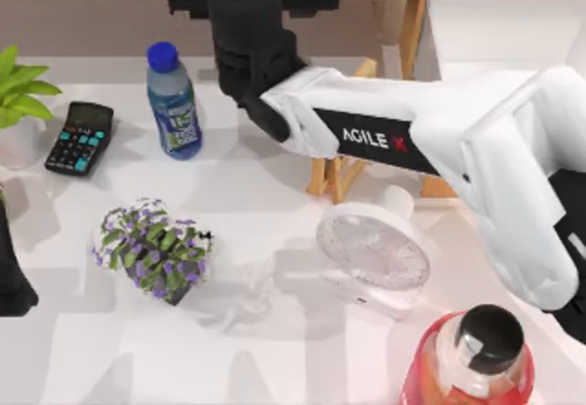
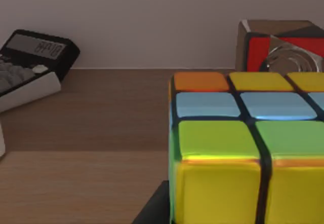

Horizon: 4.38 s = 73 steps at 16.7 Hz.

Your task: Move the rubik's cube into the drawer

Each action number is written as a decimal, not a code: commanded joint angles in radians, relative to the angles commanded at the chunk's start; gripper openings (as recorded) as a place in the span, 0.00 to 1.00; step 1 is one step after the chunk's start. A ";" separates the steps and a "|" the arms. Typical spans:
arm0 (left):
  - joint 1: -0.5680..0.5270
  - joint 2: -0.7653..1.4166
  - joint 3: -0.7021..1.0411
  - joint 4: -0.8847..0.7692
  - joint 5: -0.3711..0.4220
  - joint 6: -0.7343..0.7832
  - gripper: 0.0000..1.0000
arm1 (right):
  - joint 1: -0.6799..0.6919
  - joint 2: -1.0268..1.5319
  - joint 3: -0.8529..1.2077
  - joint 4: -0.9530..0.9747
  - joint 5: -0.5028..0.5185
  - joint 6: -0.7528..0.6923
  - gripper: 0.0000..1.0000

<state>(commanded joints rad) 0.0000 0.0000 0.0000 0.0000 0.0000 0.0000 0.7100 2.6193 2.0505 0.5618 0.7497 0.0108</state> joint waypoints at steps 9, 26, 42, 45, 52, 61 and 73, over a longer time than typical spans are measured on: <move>0.000 0.000 0.000 0.000 0.000 0.000 1.00 | 0.017 -0.072 -0.070 0.022 0.014 0.002 0.00; 0.000 0.000 0.000 0.000 0.000 0.000 1.00 | 0.015 -0.249 -0.084 -0.388 -0.158 0.039 0.00; 0.000 0.000 0.000 0.000 0.000 0.000 1.00 | -0.313 -0.489 0.091 -1.683 -0.639 0.118 0.00; 0.000 0.000 0.000 0.000 0.000 0.000 1.00 | -0.438 -0.425 0.145 -1.812 -0.679 0.127 0.00; 0.000 0.000 0.000 0.000 0.000 0.000 1.00 | -0.578 -0.193 0.209 -1.940 -0.745 0.141 0.00; 0.000 0.000 0.000 0.000 0.000 0.000 1.00 | -0.580 -0.169 0.213 -1.943 -0.751 0.142 0.15; 0.000 0.000 0.000 0.000 0.000 0.000 1.00 | -0.580 -0.169 0.213 -1.943 -0.751 0.142 1.00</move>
<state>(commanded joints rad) 0.0000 0.0000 0.0000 0.0000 0.0000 0.0000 0.1296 2.4501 2.2631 -1.3812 -0.0011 0.1529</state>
